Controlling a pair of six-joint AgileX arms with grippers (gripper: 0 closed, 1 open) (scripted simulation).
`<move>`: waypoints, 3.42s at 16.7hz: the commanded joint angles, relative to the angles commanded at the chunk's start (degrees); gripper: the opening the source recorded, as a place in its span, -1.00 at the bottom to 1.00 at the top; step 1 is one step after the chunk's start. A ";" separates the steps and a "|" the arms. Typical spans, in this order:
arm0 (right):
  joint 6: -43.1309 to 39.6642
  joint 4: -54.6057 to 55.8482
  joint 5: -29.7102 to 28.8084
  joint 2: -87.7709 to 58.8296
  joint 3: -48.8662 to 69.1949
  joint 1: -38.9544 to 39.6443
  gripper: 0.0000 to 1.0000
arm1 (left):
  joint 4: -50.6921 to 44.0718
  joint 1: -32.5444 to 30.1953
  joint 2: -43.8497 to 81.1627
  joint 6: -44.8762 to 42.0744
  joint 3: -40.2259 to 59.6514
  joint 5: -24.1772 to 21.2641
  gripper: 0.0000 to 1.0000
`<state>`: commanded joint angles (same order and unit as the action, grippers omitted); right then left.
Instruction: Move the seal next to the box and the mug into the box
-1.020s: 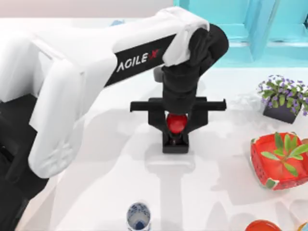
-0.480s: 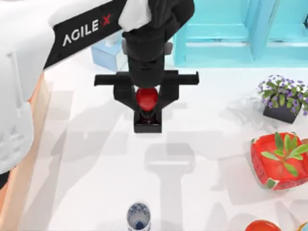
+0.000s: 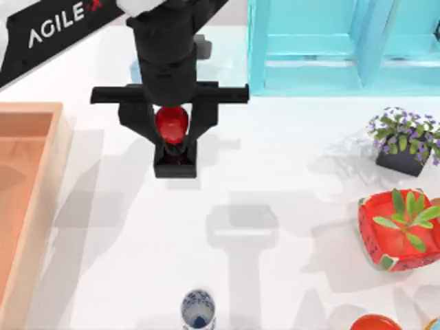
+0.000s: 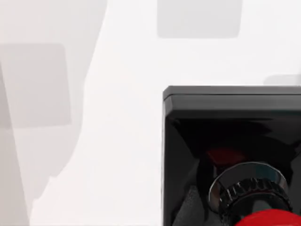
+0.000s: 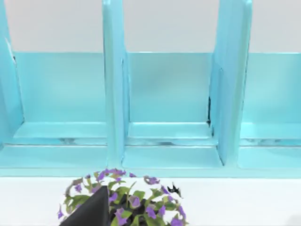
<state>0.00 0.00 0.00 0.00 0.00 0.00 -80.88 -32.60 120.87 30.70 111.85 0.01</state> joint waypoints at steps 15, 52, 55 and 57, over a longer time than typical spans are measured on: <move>0.00 0.00 0.00 0.00 0.00 0.00 1.00 | 3.14 7.00 -30.14 -6.36 -33.59 0.32 -1.00; 0.00 0.00 0.00 0.00 0.00 0.00 1.00 | 17.98 7.34 -28.92 -6.90 -47.14 0.33 1.00; 0.00 0.00 0.00 0.00 0.00 0.00 1.00 | 17.97 7.27 -28.94 -6.90 -47.12 0.33 1.00; 0.00 0.00 0.00 0.00 0.00 0.00 1.00 | 17.04 7.21 -28.83 -6.89 -46.20 0.35 1.00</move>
<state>0.00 0.00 0.00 0.00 0.00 0.00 -63.84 -25.39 92.04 23.81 65.65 0.37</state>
